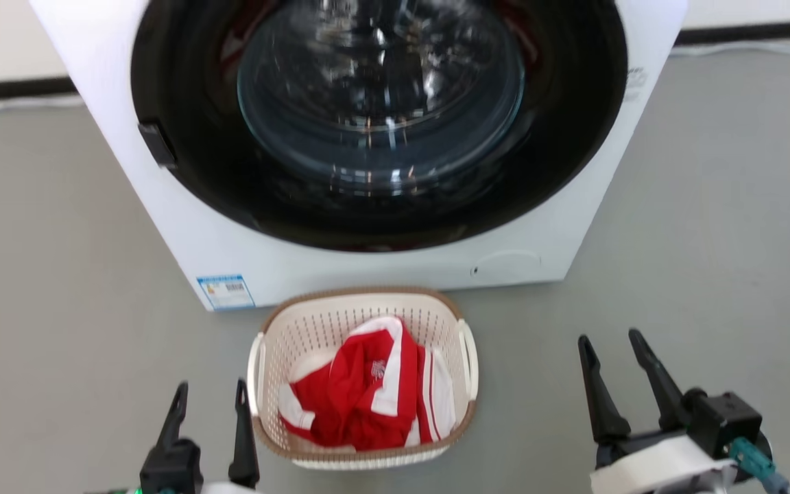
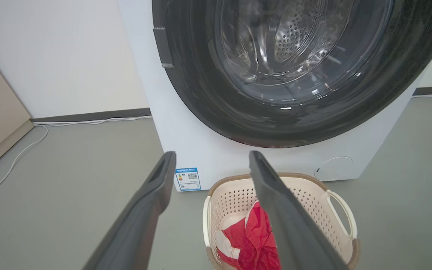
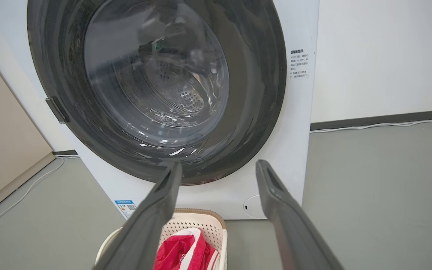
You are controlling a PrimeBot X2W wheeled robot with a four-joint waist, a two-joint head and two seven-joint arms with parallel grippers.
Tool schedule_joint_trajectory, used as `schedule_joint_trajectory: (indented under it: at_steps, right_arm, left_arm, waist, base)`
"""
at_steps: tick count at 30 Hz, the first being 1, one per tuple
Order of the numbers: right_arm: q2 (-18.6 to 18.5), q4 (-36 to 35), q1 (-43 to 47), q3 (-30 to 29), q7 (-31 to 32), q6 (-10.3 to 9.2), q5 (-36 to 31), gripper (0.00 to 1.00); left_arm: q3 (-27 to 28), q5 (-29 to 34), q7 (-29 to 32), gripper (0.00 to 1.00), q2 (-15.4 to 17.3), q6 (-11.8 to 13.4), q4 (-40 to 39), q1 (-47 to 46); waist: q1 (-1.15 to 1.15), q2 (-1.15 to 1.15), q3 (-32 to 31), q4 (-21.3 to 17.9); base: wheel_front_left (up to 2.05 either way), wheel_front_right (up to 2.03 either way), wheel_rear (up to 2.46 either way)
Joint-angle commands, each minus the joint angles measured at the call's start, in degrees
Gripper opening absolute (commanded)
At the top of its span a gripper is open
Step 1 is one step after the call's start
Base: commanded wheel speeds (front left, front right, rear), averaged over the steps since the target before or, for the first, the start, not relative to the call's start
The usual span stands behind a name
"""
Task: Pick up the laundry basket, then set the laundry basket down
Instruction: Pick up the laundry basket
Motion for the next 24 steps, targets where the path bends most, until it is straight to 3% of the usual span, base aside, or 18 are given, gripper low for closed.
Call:
schedule_joint_trajectory:
  at_steps: [1, 12, 24]
  right_arm:
    - [0.1, -1.4, 0.1, 1.5, -0.4, 0.37, 0.4, 1.00]
    - [0.1, -2.1, 3.9, 1.8, -0.4, 0.37, 1.0, 1.00]
    - [0.1, -2.5, 4.5, 1.2, -0.4, 0.37, 1.7, 1.00]
  left_arm:
    - [1.9, 0.1, -0.3, 1.00, 0.4, 0.8, -1.9, 0.0]
    - [2.0, -0.5, -0.3, 1.00, 0.8, 0.8, -4.7, 5.3]
    - [2.7, -1.2, -0.3, 1.00, 1.0, 0.7, -5.7, 6.7]
  waist:
    - [0.00, 0.00, -2.0, -0.2]
    - [0.00, 0.00, -6.2, -0.3]
    - [0.00, 0.00, -6.6, -0.8]
  base:
    - [0.00, 0.00, 0.00]
    - [0.00, 0.00, 0.00]
    - [0.00, 0.00, 0.00]
